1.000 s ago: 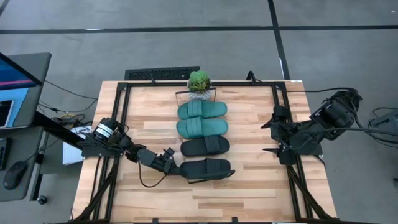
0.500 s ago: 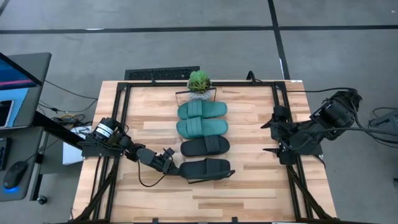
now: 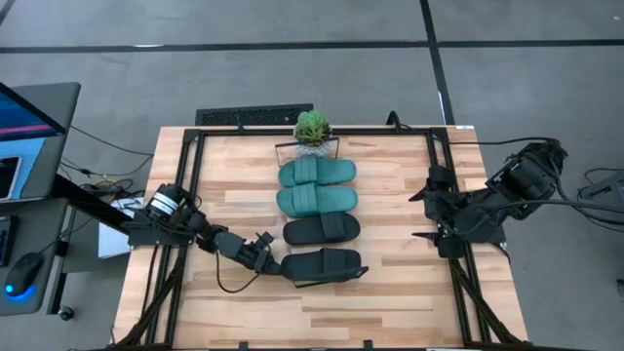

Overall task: Pick and place slides into the shelf
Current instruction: Put the black slides on the shelf

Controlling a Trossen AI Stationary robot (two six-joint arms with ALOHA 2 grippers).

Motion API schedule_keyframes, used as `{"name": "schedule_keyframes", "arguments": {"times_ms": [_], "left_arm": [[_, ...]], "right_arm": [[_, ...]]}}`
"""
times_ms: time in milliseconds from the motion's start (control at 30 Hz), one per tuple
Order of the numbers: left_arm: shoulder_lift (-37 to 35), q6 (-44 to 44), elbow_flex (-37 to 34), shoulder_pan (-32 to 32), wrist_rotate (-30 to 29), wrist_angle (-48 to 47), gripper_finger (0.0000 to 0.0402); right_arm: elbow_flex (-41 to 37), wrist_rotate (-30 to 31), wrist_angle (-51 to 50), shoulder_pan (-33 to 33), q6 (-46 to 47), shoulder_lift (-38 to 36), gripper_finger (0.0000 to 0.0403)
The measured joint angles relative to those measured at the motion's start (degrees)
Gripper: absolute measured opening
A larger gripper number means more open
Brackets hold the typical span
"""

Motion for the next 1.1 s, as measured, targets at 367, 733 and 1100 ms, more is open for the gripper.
{"name": "schedule_keyframes", "arguments": {"times_ms": [367, 733, 1100], "left_arm": [[0.0, 1.2, -0.1, 0.8, 1.1, 0.2, 0.0183], [0.0, 0.6, -0.2, 0.8, 0.2, 0.3, 0.0183], [0.0, 0.2, -0.3, 0.9, 1.3, 0.3, 0.0183]], "right_arm": [[0.0, 0.0, 0.0, 0.0, 0.0, 0.0, 0.0359], [0.0, 0.0, 0.0, 0.0, 0.0, 0.0, 0.0359], [0.0, 0.0, 0.0, 0.0, 0.6, 0.0, 0.0359]]}}
